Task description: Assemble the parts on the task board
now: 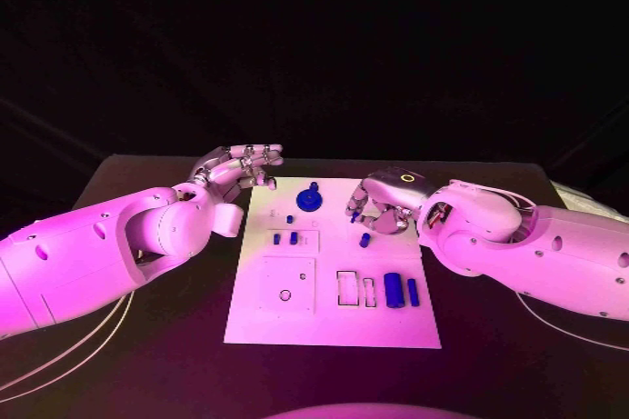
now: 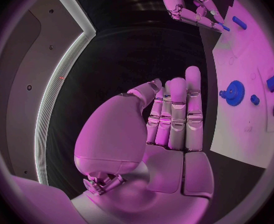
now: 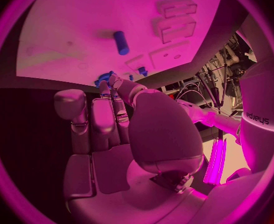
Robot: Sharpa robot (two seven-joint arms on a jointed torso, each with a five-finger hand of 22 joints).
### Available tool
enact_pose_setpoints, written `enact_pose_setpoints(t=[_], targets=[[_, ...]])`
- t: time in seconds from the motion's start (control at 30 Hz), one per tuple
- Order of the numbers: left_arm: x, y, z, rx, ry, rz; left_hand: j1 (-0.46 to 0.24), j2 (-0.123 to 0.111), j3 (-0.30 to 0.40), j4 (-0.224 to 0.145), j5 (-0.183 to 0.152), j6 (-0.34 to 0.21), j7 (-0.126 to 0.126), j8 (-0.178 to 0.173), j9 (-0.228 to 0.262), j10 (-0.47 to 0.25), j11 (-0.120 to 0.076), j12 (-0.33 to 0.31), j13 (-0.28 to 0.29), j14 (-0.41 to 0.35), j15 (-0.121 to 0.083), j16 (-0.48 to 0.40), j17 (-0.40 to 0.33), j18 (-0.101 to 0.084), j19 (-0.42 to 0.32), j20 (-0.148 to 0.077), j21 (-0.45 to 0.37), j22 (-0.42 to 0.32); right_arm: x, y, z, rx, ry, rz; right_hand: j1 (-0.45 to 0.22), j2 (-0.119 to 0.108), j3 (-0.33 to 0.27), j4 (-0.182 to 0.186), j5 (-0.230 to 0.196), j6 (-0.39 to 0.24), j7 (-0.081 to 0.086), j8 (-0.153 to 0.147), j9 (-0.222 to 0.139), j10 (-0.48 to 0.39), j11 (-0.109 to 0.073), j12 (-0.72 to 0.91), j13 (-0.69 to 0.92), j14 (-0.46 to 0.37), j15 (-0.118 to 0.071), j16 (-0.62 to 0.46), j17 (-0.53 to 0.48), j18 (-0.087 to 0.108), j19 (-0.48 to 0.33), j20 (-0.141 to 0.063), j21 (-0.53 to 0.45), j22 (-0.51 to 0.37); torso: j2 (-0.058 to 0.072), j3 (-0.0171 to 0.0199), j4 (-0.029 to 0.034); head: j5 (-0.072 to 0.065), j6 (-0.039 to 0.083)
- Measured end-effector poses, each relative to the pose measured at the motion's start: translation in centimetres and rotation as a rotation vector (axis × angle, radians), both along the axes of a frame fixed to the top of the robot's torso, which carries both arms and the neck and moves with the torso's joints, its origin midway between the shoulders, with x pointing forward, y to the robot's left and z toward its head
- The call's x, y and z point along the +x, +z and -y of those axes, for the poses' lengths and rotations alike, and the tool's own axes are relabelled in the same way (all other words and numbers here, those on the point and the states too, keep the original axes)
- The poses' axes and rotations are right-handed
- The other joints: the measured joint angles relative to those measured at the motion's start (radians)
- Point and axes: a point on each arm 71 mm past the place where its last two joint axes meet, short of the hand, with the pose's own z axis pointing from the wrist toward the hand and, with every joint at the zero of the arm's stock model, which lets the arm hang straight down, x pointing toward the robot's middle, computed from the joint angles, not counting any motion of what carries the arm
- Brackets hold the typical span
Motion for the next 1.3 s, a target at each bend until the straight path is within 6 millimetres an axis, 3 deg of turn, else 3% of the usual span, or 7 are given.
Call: enact_pose_setpoints(t=[0.27, 0.53, 0.93, 1.3], targets=[[0.0, 0.0, 0.2, -0.002, -0.007, -0.001, 0.000, 0.000, 0.000, 0.000, 0.000, 0.000, 0.000, 0.000, -0.001, 0.000, 0.000, 0.000, 0.001, 0.000, 0.000, 0.000, -0.001, 0.000, 0.000, 0.000, 0.000, -0.001, -2.5, -0.8, -4.3, 0.062, 0.120, -0.047, 0.000, 0.000, 0.005, -0.005, 0.005, -0.003, 0.003, 0.000, 0.000, 0.000, 0.000, -0.006, 0.000, -0.004, 0.004, 0.000, 0.000, 0.000, 0.000, 0.000, 0.000, 0.000, 0.000, -0.0015, -0.0004, 0.017, -0.006], [-0.1, 0.0, 0.4, -0.004, -0.014, -0.001, 0.000, 0.000, 0.000, 0.000, 0.000, 0.000, 0.000, 0.000, -0.001, 0.000, 0.000, 0.000, 0.001, 0.000, 0.000, 0.000, -0.001, 0.000, 0.000, 0.000, 0.000, -0.001, -3.7, -2.6, -6.8, 0.072, 0.180, -0.096, 0.000, 0.000, 0.005, -0.005, 0.006, -0.004, 0.003, -0.004, 0.000, 0.000, 0.000, -0.006, 0.000, -0.004, 0.004, 0.000, -0.001, 0.000, 0.000, 0.000, 0.000, 0.000, 0.000, -0.0029, -0.0003, 0.027, -0.012], [-0.2, 0.0, 0.5, -0.006, -0.020, -0.002, 0.000, 0.000, -0.003, -0.003, 0.000, -0.004, 0.003, 0.000, -0.002, -0.004, 0.004, 0.007, 0.002, -0.001, 0.001, 0.000, -0.003, 0.000, 0.000, 0.000, -0.004, -0.002, -4.1, -4.8, -8.6, 0.046, 0.202, -0.145, 0.000, 0.000, 0.005, -0.005, 0.005, -0.007, 0.007, -0.005, 0.001, 0.000, 0.000, -0.006, 0.000, -0.004, 0.004, -0.001, -0.001, 0.000, 0.000, 0.000, 0.000, 0.000, 0.000, -0.0018, 0.0000, 0.033, -0.019], [-0.2, 0.1, 0.5, -0.008, -0.024, -0.001, 0.000, 0.000, -0.003, -0.003, 0.000, -0.004, 0.003, 0.000, -0.002, -0.009, 0.002, 0.007, 0.002, -0.001, 0.001, 0.000, -0.004, 0.000, 0.000, 0.000, -0.004, -0.002, -4.0, -5.4, -8.8, 0.015, 0.189, -0.148, 0.000, 0.000, 0.005, -0.005, 0.009, -0.008, 0.007, -0.007, 0.001, 0.000, 0.000, -0.006, 0.000, -0.004, 0.004, -0.001, -0.001, 0.000, 0.000, 0.000, 0.000, 0.000, 0.000, -0.0017, -0.0010, 0.040, -0.025]])
